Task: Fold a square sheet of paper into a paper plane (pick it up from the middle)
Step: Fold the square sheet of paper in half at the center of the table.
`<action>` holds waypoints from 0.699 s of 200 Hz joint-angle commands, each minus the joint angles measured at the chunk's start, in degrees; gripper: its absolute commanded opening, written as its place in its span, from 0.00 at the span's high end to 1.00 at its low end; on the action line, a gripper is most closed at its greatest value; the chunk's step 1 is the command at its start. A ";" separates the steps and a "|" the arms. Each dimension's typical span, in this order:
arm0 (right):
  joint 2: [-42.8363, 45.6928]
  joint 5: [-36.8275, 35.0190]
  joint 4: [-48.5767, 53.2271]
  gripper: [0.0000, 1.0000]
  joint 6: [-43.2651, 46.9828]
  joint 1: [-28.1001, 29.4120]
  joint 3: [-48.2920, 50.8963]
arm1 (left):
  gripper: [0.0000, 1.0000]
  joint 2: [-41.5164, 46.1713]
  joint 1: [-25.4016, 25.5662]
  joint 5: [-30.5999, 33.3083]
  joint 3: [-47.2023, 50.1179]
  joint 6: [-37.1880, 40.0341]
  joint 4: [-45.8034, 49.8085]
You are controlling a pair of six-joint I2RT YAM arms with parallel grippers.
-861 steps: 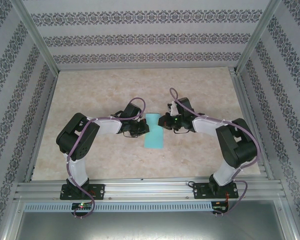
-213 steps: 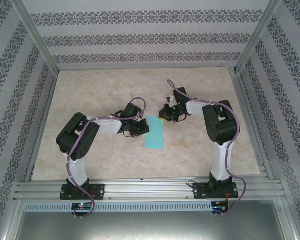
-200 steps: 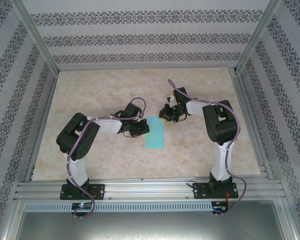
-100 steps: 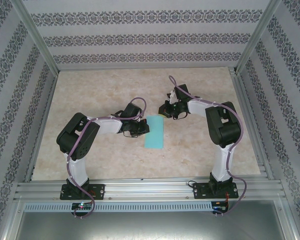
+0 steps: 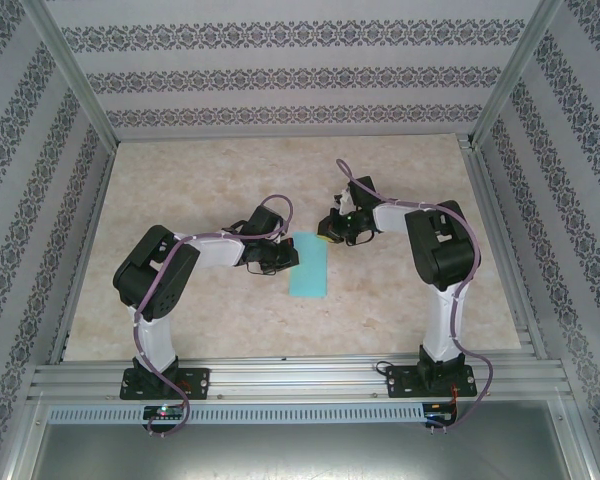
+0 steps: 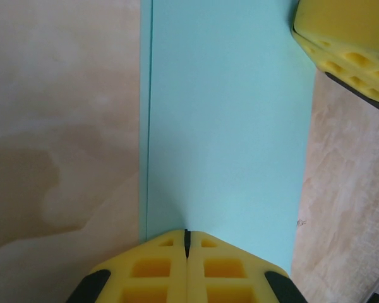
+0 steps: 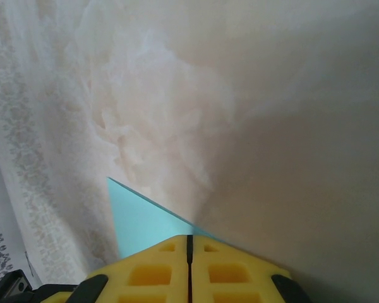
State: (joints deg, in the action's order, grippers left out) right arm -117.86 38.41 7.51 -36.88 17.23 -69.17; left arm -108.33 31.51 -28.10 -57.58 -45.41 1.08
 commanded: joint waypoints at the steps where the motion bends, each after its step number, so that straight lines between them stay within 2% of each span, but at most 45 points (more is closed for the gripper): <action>1: 4.74 -1.07 2.72 0.91 0.92 -0.29 0.27 | 1.00 -2.95 0.67 1.77 0.96 1.00 6.92; 33: 9.18 -0.03 3.22 0.91 1.02 0.32 1.07 | 1.00 -3.00 0.71 1.64 0.61 1.00 7.01; 140: 15.56 -1.43 -7.97 0.91 -3.95 6.40 17.94 | 1.00 -2.76 0.66 1.65 0.35 0.83 7.58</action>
State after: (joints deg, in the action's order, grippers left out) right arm -105.97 38.20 3.18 -39.51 22.41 -54.65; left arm -108.33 31.51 -28.10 -57.69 -45.41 1.32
